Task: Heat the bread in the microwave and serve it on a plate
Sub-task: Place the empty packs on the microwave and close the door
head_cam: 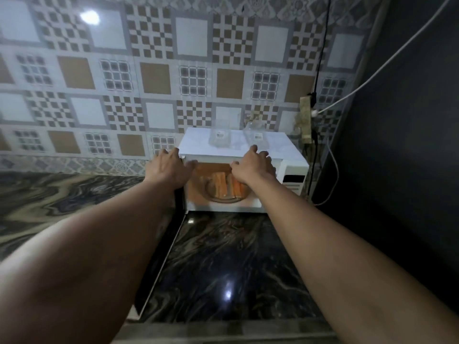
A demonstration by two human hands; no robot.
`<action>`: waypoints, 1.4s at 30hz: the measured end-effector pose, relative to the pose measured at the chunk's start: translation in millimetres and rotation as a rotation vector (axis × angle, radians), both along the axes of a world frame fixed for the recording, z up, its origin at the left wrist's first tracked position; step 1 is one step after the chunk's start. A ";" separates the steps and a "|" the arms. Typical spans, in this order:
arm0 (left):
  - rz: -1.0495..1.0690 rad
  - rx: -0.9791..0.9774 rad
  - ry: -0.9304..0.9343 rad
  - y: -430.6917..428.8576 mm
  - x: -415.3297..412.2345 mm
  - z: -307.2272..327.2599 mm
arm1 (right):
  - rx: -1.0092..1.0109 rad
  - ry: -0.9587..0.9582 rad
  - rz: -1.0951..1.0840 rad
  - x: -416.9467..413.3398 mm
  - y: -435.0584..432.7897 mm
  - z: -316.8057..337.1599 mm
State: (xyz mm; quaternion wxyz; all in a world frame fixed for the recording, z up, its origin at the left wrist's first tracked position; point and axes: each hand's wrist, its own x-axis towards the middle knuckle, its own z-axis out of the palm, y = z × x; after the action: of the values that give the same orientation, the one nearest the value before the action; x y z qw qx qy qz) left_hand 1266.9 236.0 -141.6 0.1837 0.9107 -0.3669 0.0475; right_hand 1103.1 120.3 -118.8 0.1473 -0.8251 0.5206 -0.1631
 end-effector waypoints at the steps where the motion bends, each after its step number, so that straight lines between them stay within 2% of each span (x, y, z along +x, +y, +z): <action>1: -0.020 0.004 0.011 14.4 1.5 0.0 | 0.002 0.009 0.010 -0.9 15.9 -2.1; 10: -0.198 0.074 0.107 108.8 8.4 -4.9 | 0.071 0.022 0.117 -0.5 148.8 -28.8; 15: -0.235 0.163 0.176 127.8 21.8 -9.6 | 0.121 0.011 0.216 20.9 200.8 -52.1; 20: -0.245 0.194 0.169 130.1 23.3 -7.0 | 0.159 0.001 0.318 41.9 229.7 -58.8; 23: -0.268 0.200 0.176 129.0 21.0 -7.9 | 0.254 -0.002 0.378 47.9 236.2 -64.0; 32: -0.334 0.234 0.088 113.5 -7.2 -8.8 | 0.091 -0.062 0.385 7.1 224.5 -56.5; 35: -0.392 0.147 0.105 101.9 -10.6 -19.3 | 0.024 -0.061 0.384 -14.0 216.7 -50.9; 39: -0.494 0.146 0.118 82.3 -33.7 -28.4 | -0.022 -0.016 0.343 -40.5 189.3 -45.9; 42: -0.508 0.178 0.049 61.8 -44.2 -35.0 | -0.057 0.000 0.296 -58.6 157.5 -48.1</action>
State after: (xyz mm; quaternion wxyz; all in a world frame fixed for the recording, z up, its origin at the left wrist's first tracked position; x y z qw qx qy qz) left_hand 1222.6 297.9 -176.7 0.1176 0.8030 -0.5817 -0.0549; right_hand 1044.5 277.8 -166.9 0.1461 -0.8966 0.3885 -0.1541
